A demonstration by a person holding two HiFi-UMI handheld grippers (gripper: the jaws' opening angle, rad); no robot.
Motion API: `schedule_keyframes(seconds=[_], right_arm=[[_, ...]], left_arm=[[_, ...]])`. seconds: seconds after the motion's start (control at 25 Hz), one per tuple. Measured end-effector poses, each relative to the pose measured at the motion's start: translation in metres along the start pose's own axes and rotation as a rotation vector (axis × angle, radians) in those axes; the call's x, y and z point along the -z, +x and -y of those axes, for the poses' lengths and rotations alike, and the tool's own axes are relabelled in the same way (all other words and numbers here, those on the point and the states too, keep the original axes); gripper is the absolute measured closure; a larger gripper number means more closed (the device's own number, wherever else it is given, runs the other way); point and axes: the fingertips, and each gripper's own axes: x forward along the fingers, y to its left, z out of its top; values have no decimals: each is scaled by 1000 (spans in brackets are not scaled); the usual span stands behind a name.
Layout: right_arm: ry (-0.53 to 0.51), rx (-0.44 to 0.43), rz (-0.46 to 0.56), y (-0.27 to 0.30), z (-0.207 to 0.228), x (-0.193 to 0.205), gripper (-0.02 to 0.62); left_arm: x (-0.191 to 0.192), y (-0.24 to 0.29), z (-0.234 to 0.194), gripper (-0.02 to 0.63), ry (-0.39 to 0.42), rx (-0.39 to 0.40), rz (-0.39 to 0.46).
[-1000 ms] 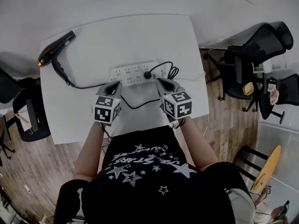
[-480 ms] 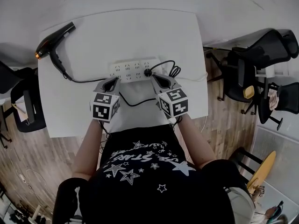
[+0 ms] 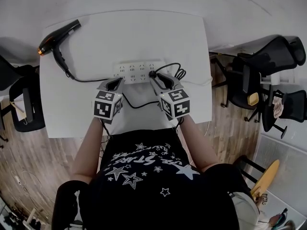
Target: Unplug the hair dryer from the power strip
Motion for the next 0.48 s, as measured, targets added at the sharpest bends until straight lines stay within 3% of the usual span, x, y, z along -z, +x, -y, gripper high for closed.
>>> schedule_keyframes(seconds=[0.04,0.16,0.48], right_arm=[[-1,-3,-3,2,-2,-1,443],[-13,18,2,7,-3,-5,440],[-10,104,-18,20,8,-1,495]], left_arm=[[0,0,0,598,5,-2,-1],[0,0,1,598,35,-11,-10],[0,1,2,598,152,-55,-4]])
